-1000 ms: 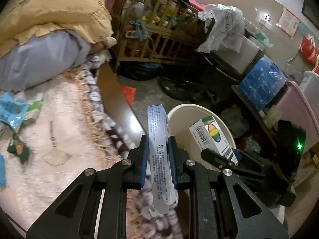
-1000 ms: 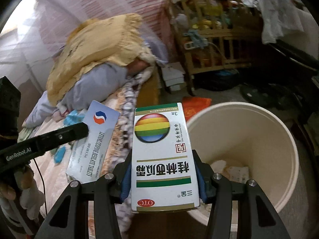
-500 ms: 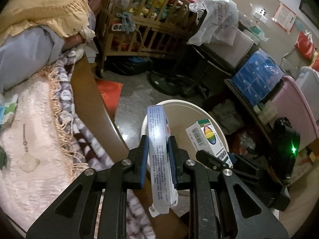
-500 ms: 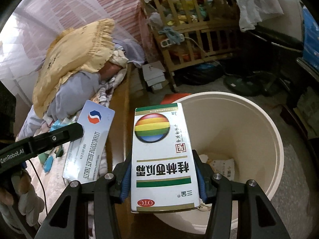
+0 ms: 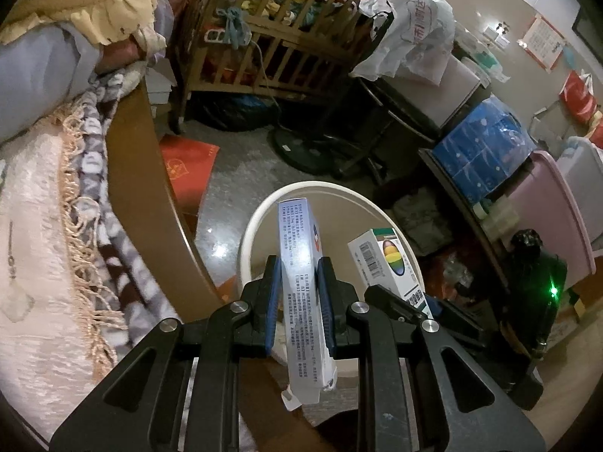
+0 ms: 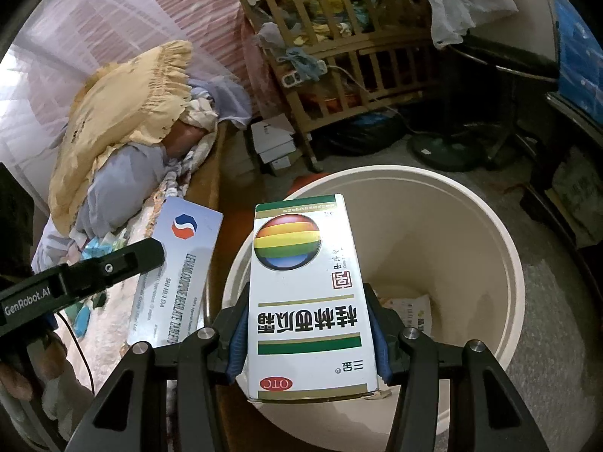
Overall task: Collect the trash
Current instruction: 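Open both tools to drop the boxes into the bucket, then return both open tools to the trash on the bed, then grasp the blue Sachima packet with the left tool while the right grasps the green cracker bag, then carry both snack packets over the white bucket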
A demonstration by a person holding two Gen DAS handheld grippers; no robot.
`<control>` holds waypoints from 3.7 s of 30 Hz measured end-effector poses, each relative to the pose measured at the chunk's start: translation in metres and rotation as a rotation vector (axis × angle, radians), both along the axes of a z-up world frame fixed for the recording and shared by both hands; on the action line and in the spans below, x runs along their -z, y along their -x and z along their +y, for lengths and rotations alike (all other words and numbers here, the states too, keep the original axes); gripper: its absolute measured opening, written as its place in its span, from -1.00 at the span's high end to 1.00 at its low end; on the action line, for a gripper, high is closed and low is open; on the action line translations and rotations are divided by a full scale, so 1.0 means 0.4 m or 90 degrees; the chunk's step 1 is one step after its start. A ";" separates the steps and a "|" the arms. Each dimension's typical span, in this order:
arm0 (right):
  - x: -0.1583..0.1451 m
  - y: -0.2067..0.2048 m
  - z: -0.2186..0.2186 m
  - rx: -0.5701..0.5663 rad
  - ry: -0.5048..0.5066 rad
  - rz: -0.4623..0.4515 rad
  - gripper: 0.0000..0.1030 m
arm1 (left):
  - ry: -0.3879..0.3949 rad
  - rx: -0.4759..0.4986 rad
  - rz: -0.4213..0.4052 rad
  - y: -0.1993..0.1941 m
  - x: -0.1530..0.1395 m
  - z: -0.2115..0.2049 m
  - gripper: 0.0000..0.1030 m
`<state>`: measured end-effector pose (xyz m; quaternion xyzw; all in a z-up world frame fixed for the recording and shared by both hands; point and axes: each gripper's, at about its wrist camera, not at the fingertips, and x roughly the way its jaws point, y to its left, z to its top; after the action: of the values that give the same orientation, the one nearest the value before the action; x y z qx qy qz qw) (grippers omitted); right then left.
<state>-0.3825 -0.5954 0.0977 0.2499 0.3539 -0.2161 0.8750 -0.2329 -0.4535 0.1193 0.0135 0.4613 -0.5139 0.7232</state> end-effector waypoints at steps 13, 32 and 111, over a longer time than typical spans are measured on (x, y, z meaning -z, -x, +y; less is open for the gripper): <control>0.002 0.001 -0.024 0.028 0.003 0.011 -0.06 | 0.011 0.024 0.016 0.014 0.016 -0.014 0.42; -0.008 -0.162 0.180 -0.109 0.000 0.009 -0.09 | -0.063 -0.122 -0.085 -0.089 0.009 0.309 0.05; -0.021 -0.400 0.633 -0.400 0.044 -0.012 0.42 | -0.113 -0.300 -0.162 -0.179 0.031 0.720 0.55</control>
<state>-0.2227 -0.3423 0.1061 0.1003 0.3981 0.0556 0.9102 -0.1613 -0.1655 0.1070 0.0334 0.4004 -0.2833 0.8708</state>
